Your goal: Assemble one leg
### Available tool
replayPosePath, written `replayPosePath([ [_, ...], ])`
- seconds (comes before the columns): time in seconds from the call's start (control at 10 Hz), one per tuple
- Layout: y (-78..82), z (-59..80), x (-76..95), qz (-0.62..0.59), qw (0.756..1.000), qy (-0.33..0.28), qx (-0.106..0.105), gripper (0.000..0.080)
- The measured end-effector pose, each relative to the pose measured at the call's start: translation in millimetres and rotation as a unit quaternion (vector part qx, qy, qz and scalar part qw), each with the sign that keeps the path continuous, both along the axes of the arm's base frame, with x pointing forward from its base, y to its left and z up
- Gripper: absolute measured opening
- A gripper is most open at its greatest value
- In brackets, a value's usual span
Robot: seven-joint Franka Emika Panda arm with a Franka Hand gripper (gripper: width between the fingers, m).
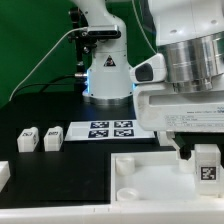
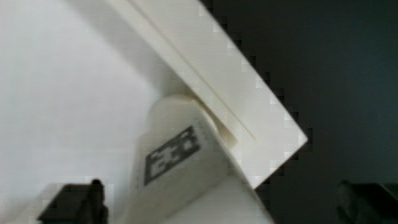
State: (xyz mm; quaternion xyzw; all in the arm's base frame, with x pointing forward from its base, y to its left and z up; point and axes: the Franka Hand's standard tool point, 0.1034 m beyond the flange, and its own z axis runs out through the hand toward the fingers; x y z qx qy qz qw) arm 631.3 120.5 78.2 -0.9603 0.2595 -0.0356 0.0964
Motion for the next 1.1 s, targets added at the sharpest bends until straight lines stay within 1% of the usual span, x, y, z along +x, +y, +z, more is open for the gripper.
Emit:
replayPosePath([
  [0.1,-0.9,-2.1,-2.5,0.076,0.997,0.001,-0.019,0.0649],
  [0.2,-2.6,-4.3,-2.3,0.202,0.978,0.007,-0.058,0.0649],
  [0.3,-1.2,-3.6,2.9,0.257,0.963,0.001,-0.076,0.0649],
  [0.4,-1.4,-4.1,2.7,0.246,0.966,0.002,-0.073,0.0649],
  [0.5,-1.7,-4.2,2.7,0.246,0.966,0.002,-0.073,0.0537],
  [0.6,-0.9,-4.3,2.6,0.231,0.970,0.004,-0.071,0.0402],
  [0.7,-0.7,-4.1,2.7,0.170,0.983,0.011,-0.064,0.0402],
  [0.8,-1.5,-4.5,2.6,0.127,0.990,0.017,-0.060,0.0294],
  [1.0,-2.8,-4.6,2.7,0.012,0.998,0.031,-0.049,0.0294],
  [1.1,-3.3,-5.7,2.2,-0.083,0.995,0.040,-0.040,0.0294],
])
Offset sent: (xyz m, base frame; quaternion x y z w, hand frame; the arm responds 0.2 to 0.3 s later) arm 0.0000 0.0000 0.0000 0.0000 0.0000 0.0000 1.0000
